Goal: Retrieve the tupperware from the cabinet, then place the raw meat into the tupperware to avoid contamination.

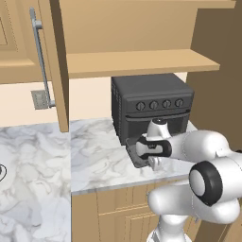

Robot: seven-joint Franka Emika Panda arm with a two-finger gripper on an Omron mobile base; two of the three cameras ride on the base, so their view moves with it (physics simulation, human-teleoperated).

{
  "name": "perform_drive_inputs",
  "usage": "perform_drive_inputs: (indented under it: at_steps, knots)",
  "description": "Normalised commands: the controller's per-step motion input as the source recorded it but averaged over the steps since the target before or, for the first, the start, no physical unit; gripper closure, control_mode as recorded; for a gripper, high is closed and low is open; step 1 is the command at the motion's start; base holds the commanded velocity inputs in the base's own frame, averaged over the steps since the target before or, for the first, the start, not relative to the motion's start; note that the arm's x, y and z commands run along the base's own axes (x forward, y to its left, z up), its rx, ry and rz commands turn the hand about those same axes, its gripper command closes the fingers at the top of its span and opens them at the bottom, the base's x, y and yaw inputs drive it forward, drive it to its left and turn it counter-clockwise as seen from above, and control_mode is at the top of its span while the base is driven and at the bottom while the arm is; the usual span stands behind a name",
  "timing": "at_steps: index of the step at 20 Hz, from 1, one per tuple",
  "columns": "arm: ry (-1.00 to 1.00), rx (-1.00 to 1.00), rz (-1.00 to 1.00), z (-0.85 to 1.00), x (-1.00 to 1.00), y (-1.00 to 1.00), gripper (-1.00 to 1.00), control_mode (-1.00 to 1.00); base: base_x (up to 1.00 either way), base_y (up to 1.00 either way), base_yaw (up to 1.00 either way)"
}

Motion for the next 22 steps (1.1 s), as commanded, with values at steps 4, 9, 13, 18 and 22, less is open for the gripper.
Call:
perform_drive_inputs:
  at_steps: [4,9,13,18,22]
  knots:
    - [0.03,0.0,0.0,-0.05,0.0,0.01,-1.0,-1.0,0.0,0.0,0.0]
    - [0.03,0.0,0.0,0.0,-0.07,0.0,-1.0,-1.0,0.0,0.0,0.0]
    - [0.02,0.0,0.0,0.0,-0.19,0.0,-1.0,-1.0,0.0,0.0,0.0]
    - [0.0,0.0,0.0,0.0,-0.18,0.0,-1.0,-1.0,0.0,0.0,0.0]
    - [0.0,0.01,0.0,0.14,-0.21,-0.02,-1.0,-1.0,0.0,0.0,0.0]
